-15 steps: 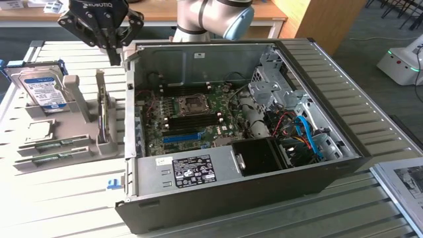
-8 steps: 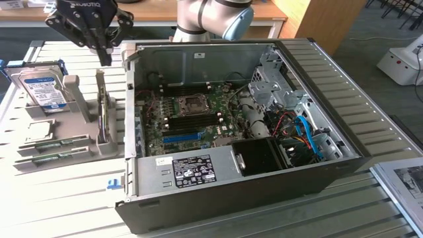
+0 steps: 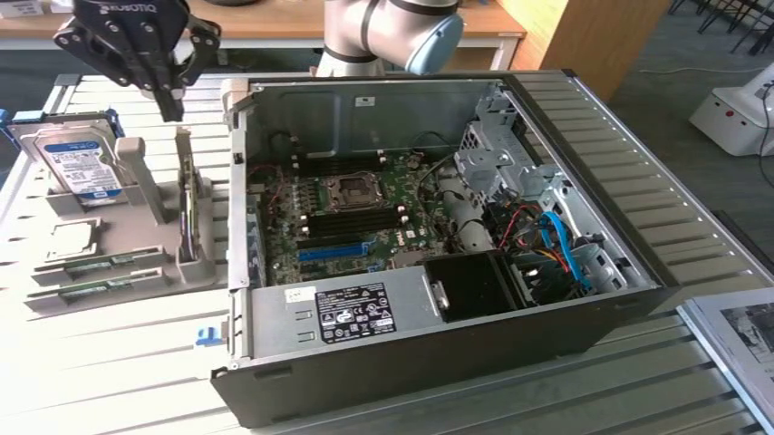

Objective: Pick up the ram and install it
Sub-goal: 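Reach for the ram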

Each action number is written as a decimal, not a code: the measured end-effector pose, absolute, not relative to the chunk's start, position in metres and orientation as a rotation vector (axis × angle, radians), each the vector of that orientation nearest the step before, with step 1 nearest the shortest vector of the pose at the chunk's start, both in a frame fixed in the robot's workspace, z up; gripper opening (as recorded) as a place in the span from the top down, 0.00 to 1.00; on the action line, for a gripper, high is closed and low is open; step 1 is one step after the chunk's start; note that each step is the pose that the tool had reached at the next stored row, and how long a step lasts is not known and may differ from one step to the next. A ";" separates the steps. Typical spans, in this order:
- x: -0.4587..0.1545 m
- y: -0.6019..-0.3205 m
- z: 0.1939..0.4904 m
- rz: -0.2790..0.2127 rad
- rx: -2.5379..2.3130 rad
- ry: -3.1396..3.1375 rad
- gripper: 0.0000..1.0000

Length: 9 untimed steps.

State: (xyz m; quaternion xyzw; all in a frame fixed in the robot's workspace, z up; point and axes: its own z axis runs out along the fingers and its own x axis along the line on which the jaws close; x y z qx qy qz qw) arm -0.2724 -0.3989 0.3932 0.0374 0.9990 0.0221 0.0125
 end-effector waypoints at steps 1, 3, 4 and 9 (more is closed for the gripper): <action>-0.275 -0.399 0.393 0.069 0.117 3.114 0.86; -0.280 -0.399 0.393 0.069 0.117 3.114 0.86; -0.282 -0.399 0.393 0.069 0.117 3.114 0.86; -0.294 -0.399 0.393 0.069 0.116 3.114 0.86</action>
